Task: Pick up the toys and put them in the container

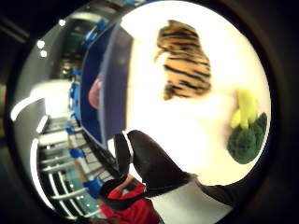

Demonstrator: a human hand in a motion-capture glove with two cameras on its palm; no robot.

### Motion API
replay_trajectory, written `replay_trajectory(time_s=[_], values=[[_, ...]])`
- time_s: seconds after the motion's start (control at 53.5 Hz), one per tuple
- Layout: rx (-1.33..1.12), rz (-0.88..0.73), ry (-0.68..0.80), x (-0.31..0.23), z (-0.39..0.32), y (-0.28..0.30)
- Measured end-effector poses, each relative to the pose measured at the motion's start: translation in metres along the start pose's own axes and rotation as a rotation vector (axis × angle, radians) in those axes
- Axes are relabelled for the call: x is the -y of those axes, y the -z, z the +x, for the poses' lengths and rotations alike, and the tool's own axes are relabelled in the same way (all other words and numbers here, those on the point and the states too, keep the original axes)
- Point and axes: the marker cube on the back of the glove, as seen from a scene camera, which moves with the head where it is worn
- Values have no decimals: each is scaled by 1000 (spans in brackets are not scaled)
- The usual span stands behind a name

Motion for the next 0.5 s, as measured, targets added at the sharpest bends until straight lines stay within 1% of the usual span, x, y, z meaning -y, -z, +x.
replay_trajectory(time_s=[0.093, 0.243, 0.336, 0.411, 0.504], values=[[-25, -50, -67, -15, 38, -19], [-49, -114, -112, -27, 71, -46], [-61, -192, -132, -31, 86, -67], [-50, -240, -113, -32, 92, -84], [-21, -182, -37, -30, 94, -91]])
